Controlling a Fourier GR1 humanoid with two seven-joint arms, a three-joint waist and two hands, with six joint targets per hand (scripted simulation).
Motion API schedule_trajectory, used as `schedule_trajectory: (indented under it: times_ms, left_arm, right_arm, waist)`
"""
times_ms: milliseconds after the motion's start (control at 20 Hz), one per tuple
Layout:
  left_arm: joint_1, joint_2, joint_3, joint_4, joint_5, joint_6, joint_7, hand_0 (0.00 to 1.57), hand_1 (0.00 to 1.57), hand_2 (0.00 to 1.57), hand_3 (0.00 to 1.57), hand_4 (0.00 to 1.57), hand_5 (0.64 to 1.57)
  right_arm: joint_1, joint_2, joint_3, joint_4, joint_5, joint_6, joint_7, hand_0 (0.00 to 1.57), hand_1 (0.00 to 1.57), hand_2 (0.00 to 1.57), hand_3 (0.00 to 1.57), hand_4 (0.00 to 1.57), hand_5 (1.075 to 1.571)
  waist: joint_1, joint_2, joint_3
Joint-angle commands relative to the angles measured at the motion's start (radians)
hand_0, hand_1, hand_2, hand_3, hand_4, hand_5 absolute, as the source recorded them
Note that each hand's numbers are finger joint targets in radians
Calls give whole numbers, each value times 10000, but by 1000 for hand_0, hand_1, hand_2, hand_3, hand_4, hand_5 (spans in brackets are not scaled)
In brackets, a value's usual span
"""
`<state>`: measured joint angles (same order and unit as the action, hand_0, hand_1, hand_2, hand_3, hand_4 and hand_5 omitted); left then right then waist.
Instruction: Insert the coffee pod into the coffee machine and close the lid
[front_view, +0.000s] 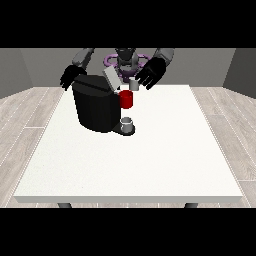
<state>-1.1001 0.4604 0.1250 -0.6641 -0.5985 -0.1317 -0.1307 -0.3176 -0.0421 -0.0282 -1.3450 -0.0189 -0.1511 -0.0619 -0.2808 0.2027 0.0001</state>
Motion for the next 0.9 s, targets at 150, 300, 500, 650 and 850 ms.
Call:
schedule_trajectory:
  times_ms: [150,300,500,650,850]
  left_arm:
    - [-827,351,44,198,-201,-329,438,1262,1262,1297,1237,494,1571]
    - [-189,-312,-184,71,-233,-32,-89,1306,1306,1328,1245,487,1571]
    - [-511,587,235,499,-165,-329,-161,1283,1283,1314,1222,504,1571]
    - [-353,34,64,435,-341,151,41,1316,1316,1328,1225,510,1571]
    - [-938,-545,-173,185,-401,-80,569,1251,1251,1294,1208,506,1571]
  right_arm:
    - [-332,-81,-111,-149,-60,5,126,0,0,0,0,519,1571]
    - [-184,-2,-210,-182,-36,-261,338,0,0,0,0,517,1571]
    - [184,12,111,-647,-83,140,114,0,0,0,0,525,1571]
    - [122,-319,-213,-631,-388,400,498,0,0,0,0,512,1571]
    - [-144,-5,-255,76,-139,-21,-125,0,0,0,0,513,1571]
  waist:
    - [-160,281,2]
    - [103,90,0]
    - [-307,466,-1]
    - [-434,338,-1]
    - [-28,390,4]
